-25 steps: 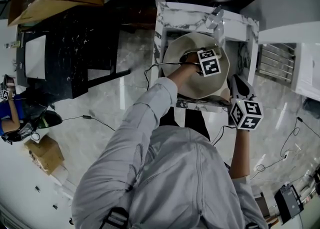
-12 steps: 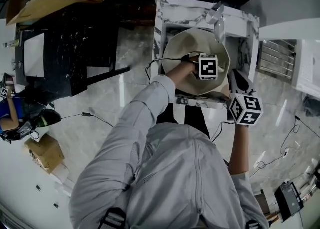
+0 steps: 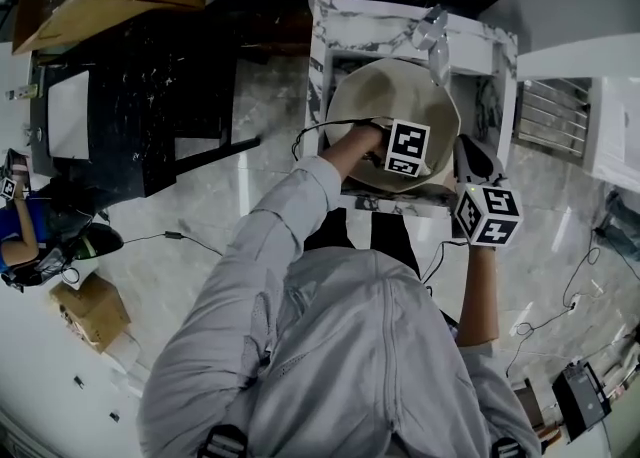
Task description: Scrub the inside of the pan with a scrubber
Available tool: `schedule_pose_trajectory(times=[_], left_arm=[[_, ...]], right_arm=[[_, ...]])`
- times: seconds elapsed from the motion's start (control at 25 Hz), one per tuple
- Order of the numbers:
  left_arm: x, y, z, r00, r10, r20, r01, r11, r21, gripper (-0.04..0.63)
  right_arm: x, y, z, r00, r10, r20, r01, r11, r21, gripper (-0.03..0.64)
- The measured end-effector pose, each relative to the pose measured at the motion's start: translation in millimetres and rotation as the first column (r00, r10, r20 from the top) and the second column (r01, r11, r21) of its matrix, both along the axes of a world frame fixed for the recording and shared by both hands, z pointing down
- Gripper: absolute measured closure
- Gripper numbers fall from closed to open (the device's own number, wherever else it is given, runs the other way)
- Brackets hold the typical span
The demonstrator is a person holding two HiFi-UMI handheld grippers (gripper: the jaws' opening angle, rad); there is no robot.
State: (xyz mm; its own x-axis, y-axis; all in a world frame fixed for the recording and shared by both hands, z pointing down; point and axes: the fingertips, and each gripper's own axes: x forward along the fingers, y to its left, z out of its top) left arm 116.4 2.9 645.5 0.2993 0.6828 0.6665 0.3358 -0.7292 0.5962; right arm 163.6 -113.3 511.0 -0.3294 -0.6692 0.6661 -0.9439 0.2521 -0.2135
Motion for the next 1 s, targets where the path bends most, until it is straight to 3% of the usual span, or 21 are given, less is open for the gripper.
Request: schedule_pose_trajectory(times=[0.16,0.44,0.52,0.68,0.88,1.0], left_arm=[[-24.1,10.8,-0.7,0.993,0.090,0.075,-0.086,0.995,-0.050,0.529],[-74.0,18.6,5.6,0.948,0.226,0.225,-0.213,0.974,-0.083,0.529],[-87.6,16.6,8.7,0.924,0.262,0.278,-0.250,0.965,-0.080,0.529],[-116.3,6.0,17.6,0.854,0.329,0.402,-0.340,0.939,-0.048,0.529],[-131.1,-6.8,27.5,0.801,0.310,0.512,-0.352,0.936,-0.017,0.529],[-141.7,-21.2,35.7,0.756,0.286,0.588,-0.371,0.928,0.026,0.529]], right_arm=[[0.2,1.3,-0.9,1.000,-0.001,0.000,0.001,1.000,-0.002,0.580],[-2.9,3.4,1.1,1.000,-0.007,0.006,0.007,1.000,-0.004,0.580],[-4.1,3.7,1.5,1.000,-0.010,0.007,0.010,1.000,-0.004,0.580],[-4.7,3.4,3.2,1.000,-0.011,0.007,0.012,1.000,-0.009,0.580],[-1.3,2.7,3.3,1.000,-0.011,0.000,0.011,1.000,-0.006,0.580],[2.3,2.2,2.2,1.000,-0.004,0.000,0.004,1.000,-0.003,0.580]])
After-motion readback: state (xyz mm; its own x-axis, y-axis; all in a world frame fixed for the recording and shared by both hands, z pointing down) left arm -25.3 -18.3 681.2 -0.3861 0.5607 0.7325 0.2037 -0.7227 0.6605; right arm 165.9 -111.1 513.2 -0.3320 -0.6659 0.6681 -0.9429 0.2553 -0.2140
